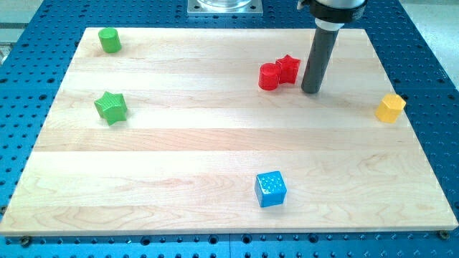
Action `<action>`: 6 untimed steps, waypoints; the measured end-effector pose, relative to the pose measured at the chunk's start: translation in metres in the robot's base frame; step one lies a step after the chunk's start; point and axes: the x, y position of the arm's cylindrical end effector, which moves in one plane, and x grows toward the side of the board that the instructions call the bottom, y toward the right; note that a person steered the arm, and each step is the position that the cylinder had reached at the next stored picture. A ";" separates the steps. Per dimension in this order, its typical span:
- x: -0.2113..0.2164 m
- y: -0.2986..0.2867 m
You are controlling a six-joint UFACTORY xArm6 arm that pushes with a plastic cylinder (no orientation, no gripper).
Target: Slide the arm to the top left side of the yellow hexagon
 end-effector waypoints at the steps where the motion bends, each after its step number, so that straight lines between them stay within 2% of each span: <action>1: 0.000 0.000; 3: -0.006 0.001; 4: -0.001 0.076; 5: -0.002 0.105; 6: -0.004 0.105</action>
